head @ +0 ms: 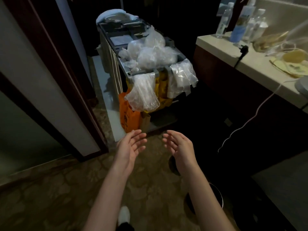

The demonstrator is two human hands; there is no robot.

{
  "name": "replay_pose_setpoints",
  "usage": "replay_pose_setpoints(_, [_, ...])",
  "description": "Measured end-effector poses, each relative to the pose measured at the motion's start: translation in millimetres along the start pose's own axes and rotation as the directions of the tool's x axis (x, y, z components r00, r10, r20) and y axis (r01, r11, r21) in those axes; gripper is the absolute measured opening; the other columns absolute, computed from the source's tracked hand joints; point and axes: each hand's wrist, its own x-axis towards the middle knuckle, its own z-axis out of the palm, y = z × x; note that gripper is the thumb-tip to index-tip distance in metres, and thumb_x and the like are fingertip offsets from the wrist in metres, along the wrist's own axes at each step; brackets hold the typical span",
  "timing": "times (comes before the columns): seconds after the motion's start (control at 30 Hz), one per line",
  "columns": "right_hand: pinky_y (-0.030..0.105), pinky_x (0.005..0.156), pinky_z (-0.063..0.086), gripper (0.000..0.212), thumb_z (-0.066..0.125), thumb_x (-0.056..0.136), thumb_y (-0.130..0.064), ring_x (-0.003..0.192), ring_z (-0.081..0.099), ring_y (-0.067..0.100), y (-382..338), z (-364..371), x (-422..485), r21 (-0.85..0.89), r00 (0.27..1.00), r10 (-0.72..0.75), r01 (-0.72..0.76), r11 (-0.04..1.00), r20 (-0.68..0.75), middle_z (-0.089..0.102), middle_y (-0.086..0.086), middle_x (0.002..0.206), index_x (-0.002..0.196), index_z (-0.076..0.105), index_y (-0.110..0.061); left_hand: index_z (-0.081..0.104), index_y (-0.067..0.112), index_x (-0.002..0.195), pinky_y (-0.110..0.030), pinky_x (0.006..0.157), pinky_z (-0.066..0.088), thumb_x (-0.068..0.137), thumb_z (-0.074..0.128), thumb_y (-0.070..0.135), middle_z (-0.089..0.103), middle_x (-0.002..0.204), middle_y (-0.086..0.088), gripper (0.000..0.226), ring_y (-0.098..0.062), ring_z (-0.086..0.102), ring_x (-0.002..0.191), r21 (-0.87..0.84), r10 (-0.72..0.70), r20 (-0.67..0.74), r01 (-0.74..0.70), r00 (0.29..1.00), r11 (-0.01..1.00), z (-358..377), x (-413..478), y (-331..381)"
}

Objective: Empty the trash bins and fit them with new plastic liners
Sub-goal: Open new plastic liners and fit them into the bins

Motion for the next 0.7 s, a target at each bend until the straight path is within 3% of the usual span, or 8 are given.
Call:
replay_pose_setpoints(0.3, [0.023, 0.062, 0.059, 0.015, 0.059, 0.097, -0.015, 0.073, 0.072, 0.017, -14, 98, 117, -0.002, 0.993, -0.016, 0.016, 1.0, -0.115, 0.076, 0.013, 0.089, 0.102, 0.07, -0.005, 0.066, 0.013, 0.107, -0.028, 0.069, 0.052, 0.1, 0.049, 0.028, 0.077, 0.083, 0.002, 0.024, -0.01, 0.072, 0.074, -0.021, -0.087, 0.098, 0.09, 0.991, 0.996, -3, 156, 62])
replay_pose_setpoints(0.47, [0.026, 0.065, 0.058, 0.014, 0.061, 0.096, -0.016, 0.074, 0.073, 0.017, -24, 161, 174, -0.041, 0.995, 0.003, -0.006, 0.999, -0.096, 0.076, 0.011, 0.087, 0.1, 0.07, -0.006, 0.066, 0.011, 0.104, -0.026, 0.066, 0.051, 0.099, 0.05, 0.026, 0.076, 0.079, 0.001, 0.022, -0.01, 0.071, 0.069, -0.047, -0.135, 0.134, 0.142, 0.982, 0.989, 2, 238, 107])
replay_pose_setpoints(0.7, [0.028, 0.066, 0.052, 0.013, 0.062, 0.094, -0.013, 0.072, 0.071, 0.017, -25, 210, 219, 0.011, 0.991, 0.039, -0.038, 0.999, -0.131, 0.075, 0.013, 0.088, 0.099, 0.07, -0.004, 0.066, 0.012, 0.102, -0.027, 0.066, 0.05, 0.1, 0.048, 0.024, 0.075, 0.078, 0.001, 0.022, -0.01, 0.07, 0.069, -0.044, -0.174, 0.175, 0.184, 0.969, 0.982, -4, 302, 145])
